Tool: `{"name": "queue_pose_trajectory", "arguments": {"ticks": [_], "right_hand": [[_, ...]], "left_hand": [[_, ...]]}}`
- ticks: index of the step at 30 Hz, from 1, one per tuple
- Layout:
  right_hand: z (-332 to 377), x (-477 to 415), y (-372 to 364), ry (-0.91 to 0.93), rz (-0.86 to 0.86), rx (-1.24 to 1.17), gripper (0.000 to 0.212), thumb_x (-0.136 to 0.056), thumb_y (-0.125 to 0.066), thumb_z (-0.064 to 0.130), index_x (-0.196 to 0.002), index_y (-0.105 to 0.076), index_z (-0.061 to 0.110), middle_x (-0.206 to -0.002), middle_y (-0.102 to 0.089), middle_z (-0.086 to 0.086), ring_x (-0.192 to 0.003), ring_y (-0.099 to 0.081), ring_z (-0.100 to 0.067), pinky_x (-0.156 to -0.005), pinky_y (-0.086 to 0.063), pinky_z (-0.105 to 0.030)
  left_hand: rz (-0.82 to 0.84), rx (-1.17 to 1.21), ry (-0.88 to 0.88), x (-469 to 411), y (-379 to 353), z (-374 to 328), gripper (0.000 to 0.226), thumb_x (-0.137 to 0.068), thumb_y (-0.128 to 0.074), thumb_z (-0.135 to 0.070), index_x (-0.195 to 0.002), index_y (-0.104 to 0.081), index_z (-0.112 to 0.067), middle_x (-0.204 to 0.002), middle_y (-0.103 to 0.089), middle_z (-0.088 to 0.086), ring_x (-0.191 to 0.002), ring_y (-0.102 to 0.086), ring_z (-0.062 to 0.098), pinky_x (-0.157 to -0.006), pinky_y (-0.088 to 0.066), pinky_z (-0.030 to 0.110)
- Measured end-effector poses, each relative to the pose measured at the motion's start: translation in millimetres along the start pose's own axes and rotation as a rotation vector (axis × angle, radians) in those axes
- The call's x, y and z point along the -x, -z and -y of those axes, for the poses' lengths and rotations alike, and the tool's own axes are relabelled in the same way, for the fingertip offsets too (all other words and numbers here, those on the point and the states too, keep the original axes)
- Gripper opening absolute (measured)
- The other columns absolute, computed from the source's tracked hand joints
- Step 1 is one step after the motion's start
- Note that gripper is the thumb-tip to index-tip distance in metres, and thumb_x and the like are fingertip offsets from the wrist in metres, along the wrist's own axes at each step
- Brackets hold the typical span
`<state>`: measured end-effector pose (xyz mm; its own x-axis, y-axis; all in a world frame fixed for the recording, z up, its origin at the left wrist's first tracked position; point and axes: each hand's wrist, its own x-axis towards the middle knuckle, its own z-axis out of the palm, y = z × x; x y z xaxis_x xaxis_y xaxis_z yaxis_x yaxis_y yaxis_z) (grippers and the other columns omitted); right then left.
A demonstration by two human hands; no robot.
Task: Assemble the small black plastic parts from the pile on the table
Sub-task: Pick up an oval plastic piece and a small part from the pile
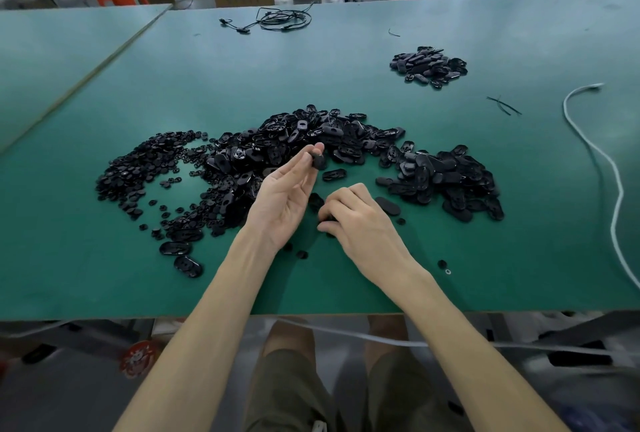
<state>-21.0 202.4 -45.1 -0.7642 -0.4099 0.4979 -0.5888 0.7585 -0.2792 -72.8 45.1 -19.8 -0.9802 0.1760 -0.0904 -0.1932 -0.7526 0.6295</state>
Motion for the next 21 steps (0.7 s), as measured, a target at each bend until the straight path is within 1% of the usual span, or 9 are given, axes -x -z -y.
{"name": "queue_pose_trajectory", "arguments": {"ticks": [5,9,12,14,17,19,21], "right_hand": [[0.9,-0.1,1.6,-0.062,-0.022,-0.042,0.006,-0.094,-0.075,0.01,-0.093,-0.073,0.005,-0.097,-0.067,-0.005,-0.096,-0.057,-0.031,-0.09,-0.051,-0.04],[4.1,0.1,2.9,-0.064,-0.007,-0.001,0.009,-0.096,-0.072,0.014,-0.094,-0.07,0.006,-0.097,-0.066,-0.005,-0.096,-0.055,-0.031,-0.09,-0.05,-0.04],[6.3,0.3,3.1,-0.066,0.01,0.032,0.012,-0.102,-0.064,0.017,-0.098,-0.068,0.007,-0.1,-0.065,-0.006,-0.1,-0.055,-0.03,-0.09,-0.049,-0.043],[7.1,-0.6,4.2,-0.094,0.009,0.027,0.015,-0.106,-0.057,0.018,-0.099,-0.065,0.007,-0.101,-0.063,-0.006,-0.1,-0.053,-0.029,-0.091,-0.047,-0.043],[11.0,-2.7,8.7,-0.14,-0.011,0.038,0.019,-0.109,-0.051,0.017,-0.1,-0.062,0.005,-0.1,-0.061,-0.008,-0.097,-0.052,-0.029,-0.091,-0.047,-0.043],[14.5,-2.1,11.7,-0.192,-0.075,-0.036,0.015,-0.107,-0.054,0.011,-0.098,-0.06,0.001,-0.097,-0.063,-0.01,-0.091,-0.054,-0.031,-0.086,-0.049,-0.045],[15.9,-1.5,14.2,-0.268,-0.116,-0.148,0.014,-0.107,-0.055,0.009,-0.099,-0.059,-0.001,-0.095,-0.065,-0.011,-0.09,-0.055,-0.032,-0.083,-0.05,-0.047]], "left_hand": [[-0.001,-0.069,0.03,1.0,-1.2,3.5,0.013,-0.091,-0.062,0.002,-0.103,-0.066,-0.002,-0.121,-0.072,0.017,-0.113,-0.071,0.019,-0.105,-0.053,0.025],[-0.006,-0.096,0.031,1.4,0.7,4.5,0.009,-0.09,-0.064,0.002,-0.094,-0.065,-0.006,-0.111,-0.074,0.014,-0.11,-0.071,0.025,-0.104,-0.055,0.032],[-0.02,-0.142,0.019,0.1,1.0,5.4,0.011,-0.096,-0.062,0.002,-0.094,-0.064,-0.009,-0.098,-0.075,0.006,-0.093,-0.072,0.019,-0.092,-0.06,0.031],[-0.017,-0.151,0.018,-0.2,0.9,6.1,0.01,-0.091,-0.066,0.0,-0.094,-0.064,-0.01,-0.095,-0.075,0.005,-0.083,-0.072,0.015,-0.085,-0.061,0.029],[0.008,-0.171,0.014,0.8,0.8,6.4,0.012,-0.089,-0.069,-0.002,-0.094,-0.064,-0.012,-0.097,-0.076,0.007,-0.079,-0.071,0.015,-0.08,-0.061,0.029],[0.014,-0.18,0.016,0.9,1.2,7.0,0.011,-0.091,-0.068,-0.003,-0.095,-0.064,-0.012,-0.098,-0.076,0.007,-0.079,-0.07,0.015,-0.079,-0.06,0.029],[0.009,-0.182,0.021,0.7,1.1,7.8,0.01,-0.091,-0.069,-0.003,-0.097,-0.065,-0.011,-0.098,-0.075,0.007,-0.079,-0.07,0.016,-0.078,-0.06,0.028]]}}
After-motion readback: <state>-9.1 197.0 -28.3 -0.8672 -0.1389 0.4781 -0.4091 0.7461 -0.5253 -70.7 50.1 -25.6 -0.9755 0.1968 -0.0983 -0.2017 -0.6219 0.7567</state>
